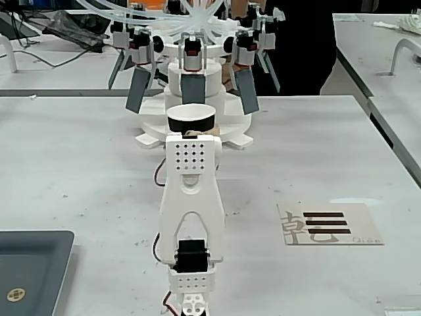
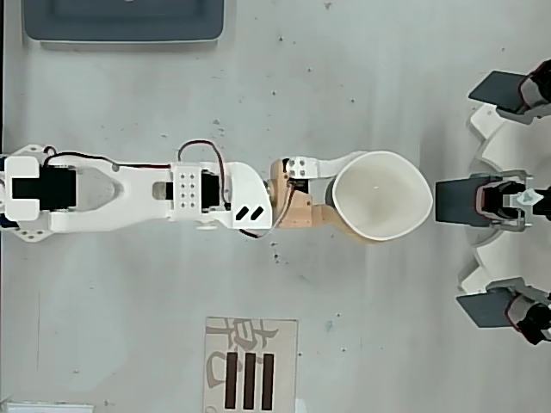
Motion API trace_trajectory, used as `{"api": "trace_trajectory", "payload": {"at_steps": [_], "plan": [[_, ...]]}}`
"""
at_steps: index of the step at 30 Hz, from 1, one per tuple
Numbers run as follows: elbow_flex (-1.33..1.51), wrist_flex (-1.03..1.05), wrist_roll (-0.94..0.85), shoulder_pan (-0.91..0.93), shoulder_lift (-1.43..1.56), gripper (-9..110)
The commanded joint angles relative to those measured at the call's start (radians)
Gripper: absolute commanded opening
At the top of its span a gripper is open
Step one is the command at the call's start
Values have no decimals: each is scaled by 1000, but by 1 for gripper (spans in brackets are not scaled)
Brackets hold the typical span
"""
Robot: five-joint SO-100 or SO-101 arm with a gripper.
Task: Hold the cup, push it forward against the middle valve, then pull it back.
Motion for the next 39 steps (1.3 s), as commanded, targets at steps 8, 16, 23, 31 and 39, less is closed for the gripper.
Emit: {"api": "trace_trajectory", "payload": {"at_steps": [8,16,23,31,39], "plan": [[-41,-35,-9,-6,26,3],[-41,-35,-9,-6,26,3],[-41,-35,-9,-6,26,3],[-135,-28,-6,-6,-58,3],[-462,51,-8,-8,-301,3]]}}
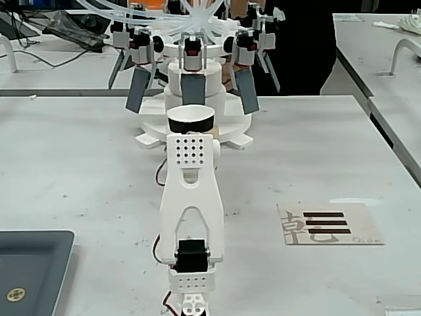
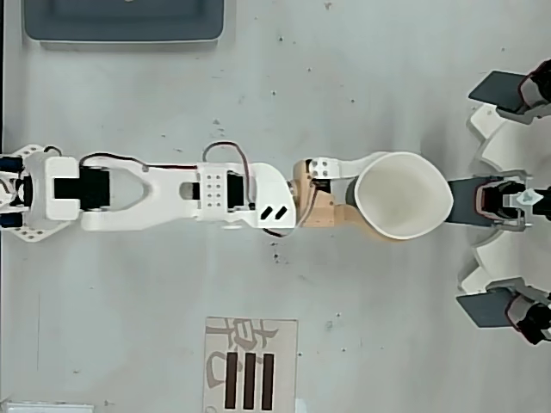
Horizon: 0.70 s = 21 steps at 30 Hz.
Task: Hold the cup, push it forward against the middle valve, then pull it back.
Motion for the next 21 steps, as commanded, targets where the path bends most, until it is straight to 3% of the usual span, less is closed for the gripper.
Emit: {"api": "trace_trajectory", "payload": {"at_steps": [1,14,21], "plan": [[-207,49,-8,-8,-69,4],[-966,347,5,-11,-557,4],[-870,318,0,-11,-512,3]]}}
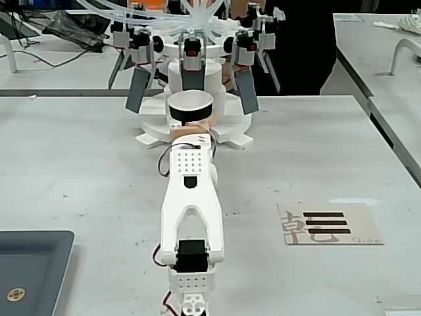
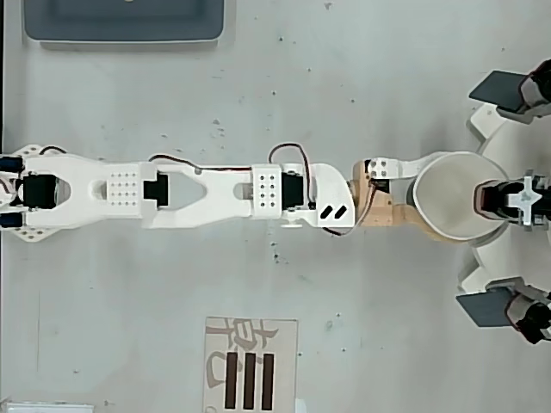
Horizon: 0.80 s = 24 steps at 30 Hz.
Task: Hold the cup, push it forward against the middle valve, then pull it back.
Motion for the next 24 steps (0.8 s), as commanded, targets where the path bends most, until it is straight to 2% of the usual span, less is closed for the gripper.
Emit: {"api": "trace_trajectory", "payload": {"at_steps": [1,11,19,24], "plan": [[110,-21,-2,-11,110,3],[890,-284,-9,-12,650,3],[1158,-333,-15,-12,882,3],[1204,-342,-18,-12,930,3]]}}
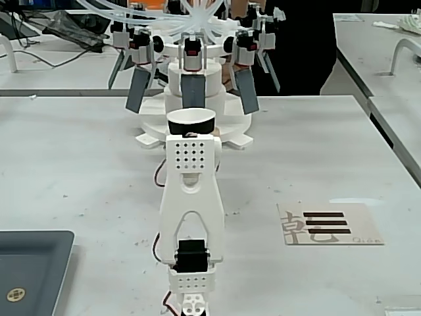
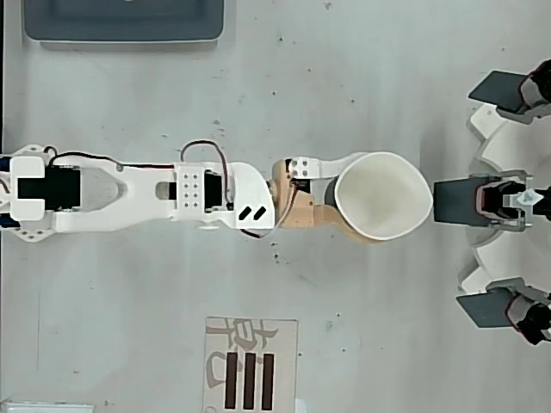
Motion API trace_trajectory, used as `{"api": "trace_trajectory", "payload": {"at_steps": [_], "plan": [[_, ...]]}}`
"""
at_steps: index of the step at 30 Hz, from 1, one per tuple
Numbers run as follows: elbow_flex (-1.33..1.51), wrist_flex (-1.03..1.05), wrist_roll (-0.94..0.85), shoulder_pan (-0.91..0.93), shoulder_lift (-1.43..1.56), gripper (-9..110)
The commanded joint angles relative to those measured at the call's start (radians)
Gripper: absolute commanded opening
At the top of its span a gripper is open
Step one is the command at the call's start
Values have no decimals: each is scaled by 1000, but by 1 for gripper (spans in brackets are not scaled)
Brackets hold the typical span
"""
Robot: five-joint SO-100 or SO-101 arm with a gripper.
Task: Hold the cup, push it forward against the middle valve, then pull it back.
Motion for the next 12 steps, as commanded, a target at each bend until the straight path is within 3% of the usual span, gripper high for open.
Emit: {"api": "trace_trajectory", "payload": {"at_steps": [1,12], "plan": [[2,-31,-11,-12,97,3],[2,-37,-12,-15,91,3]]}}
